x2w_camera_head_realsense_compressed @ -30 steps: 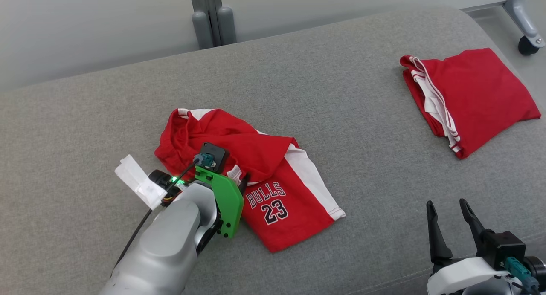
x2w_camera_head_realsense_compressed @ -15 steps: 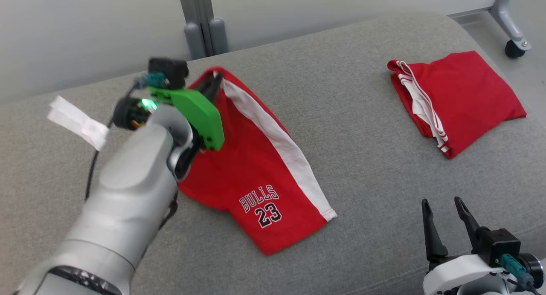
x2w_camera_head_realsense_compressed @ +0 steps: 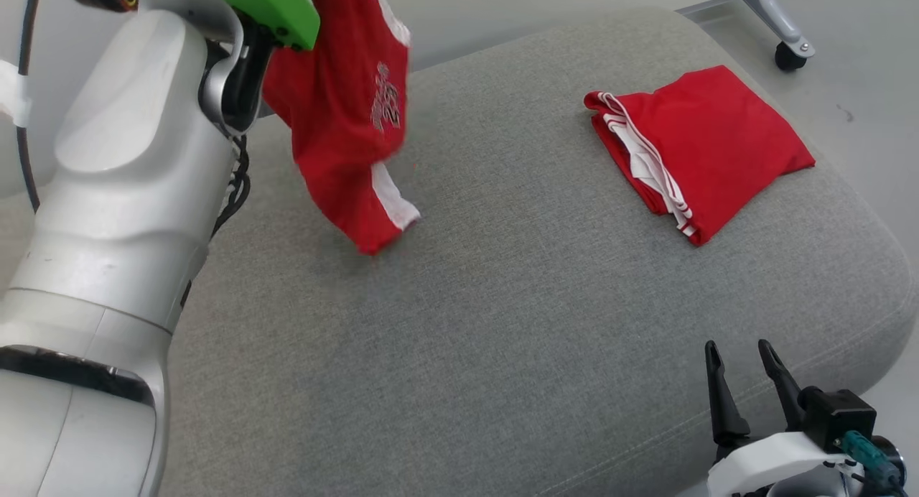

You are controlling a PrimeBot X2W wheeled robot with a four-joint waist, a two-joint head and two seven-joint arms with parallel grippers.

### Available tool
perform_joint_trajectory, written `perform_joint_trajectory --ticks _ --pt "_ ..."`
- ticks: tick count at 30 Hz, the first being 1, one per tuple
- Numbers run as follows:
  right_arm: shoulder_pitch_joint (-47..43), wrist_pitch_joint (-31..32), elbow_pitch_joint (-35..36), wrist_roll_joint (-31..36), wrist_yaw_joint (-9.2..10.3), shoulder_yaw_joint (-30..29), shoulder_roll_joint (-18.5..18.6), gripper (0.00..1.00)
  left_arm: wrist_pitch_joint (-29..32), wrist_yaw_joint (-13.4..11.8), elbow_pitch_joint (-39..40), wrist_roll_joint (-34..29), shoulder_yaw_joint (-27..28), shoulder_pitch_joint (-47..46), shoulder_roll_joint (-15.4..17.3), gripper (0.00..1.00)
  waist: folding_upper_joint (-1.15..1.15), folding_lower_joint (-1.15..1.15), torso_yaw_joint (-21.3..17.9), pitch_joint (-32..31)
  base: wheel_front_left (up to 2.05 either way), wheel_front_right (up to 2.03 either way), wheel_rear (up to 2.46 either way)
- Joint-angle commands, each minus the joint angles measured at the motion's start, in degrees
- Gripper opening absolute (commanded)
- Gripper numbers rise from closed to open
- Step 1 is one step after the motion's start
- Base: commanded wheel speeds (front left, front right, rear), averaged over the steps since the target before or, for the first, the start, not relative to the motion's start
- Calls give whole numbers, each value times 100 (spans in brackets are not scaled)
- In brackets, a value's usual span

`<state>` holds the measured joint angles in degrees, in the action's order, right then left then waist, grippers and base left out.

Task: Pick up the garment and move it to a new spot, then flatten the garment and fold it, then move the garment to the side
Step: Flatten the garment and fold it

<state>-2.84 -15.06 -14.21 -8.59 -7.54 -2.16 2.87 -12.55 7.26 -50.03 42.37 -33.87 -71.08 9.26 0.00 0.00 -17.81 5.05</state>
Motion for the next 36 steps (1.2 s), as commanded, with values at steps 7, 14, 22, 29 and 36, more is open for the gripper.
perform_joint_trajectory --ticks 7,14,22,29,36 --pt "29 -15 -5 -57 11 -261 5 100 -211 27 1061 307 -710 771 -238 0 0 0 365 112 0 0 0" --pt "-42 -15 0 36 10 -320 8 100 -120 25 2333 806 -2152 3035 -176 0 0 0 914 5 0 0 0" --pt "-199 -15 40 155 11 -467 7 100 -146 -236 2427 1112 -2738 5127 696 0 0 0 1357 -132 0 0 0" --pt "-398 -15 1 200 11 -548 8 100 -265 -918 2224 1081 -1971 5700 1469 0 0 0 1649 -295 0 0 0" --pt "-412 -15 -16 191 10 -510 9 100 -263 -1286 2291 732 -620 5985 1506 20 0 0 1798 -394 0 0 0"
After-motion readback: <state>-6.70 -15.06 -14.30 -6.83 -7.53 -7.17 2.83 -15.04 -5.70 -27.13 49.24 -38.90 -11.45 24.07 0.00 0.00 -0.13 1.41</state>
